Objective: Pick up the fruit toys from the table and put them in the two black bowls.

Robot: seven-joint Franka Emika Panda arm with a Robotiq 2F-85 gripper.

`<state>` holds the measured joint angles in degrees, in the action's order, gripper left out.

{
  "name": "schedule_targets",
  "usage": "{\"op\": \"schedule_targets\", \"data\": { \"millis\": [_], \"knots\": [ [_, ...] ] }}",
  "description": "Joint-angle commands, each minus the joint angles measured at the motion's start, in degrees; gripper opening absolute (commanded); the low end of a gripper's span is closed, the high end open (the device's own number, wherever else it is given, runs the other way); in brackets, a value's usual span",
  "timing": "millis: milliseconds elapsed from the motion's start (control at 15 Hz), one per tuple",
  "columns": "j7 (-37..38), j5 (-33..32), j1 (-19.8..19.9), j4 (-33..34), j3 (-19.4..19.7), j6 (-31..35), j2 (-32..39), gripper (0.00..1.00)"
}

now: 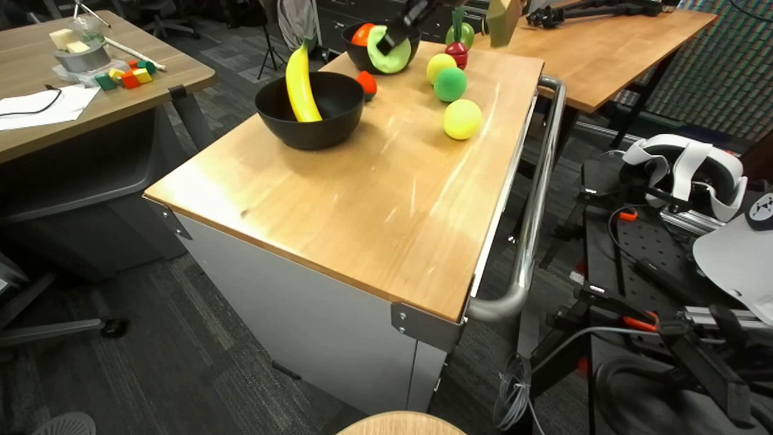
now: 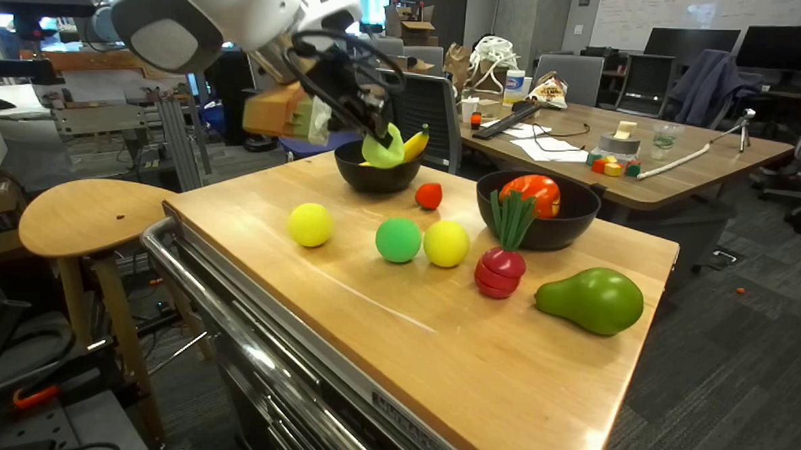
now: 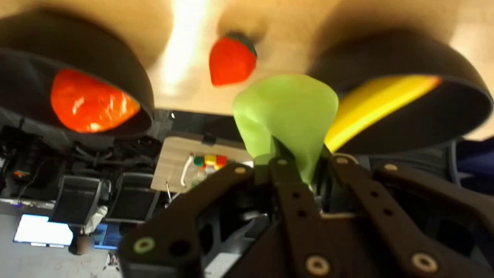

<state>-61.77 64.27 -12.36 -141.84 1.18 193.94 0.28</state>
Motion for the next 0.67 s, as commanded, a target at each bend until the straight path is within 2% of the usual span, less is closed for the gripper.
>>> {"op": "schedule_targets", "data": {
  "millis": [0, 67, 133, 200, 400, 600],
  "knots": [
    [0.89, -0.07, -1.80, -4.13, -0.99, -0.86, -14.53, 0.04],
    [1.66, -0.55, -2.93, -3.88, -0.34, -0.77, -16.83, 0.04],
    [10.24, -8.78, 1.75, -5.11, -4.40, -1.54, -18.68, 0.04],
    [4.43, -3.02, -4.93, -2.51, 1.02, -0.50, -18.15, 0.04],
    [7.83, -4.43, -8.13, 0.22, 4.52, -0.32, -14.51, 0.04],
    [10.40, -3.88, -10.79, 3.61, 8.08, -0.22, -6.49, 0.04]
  ]
}}
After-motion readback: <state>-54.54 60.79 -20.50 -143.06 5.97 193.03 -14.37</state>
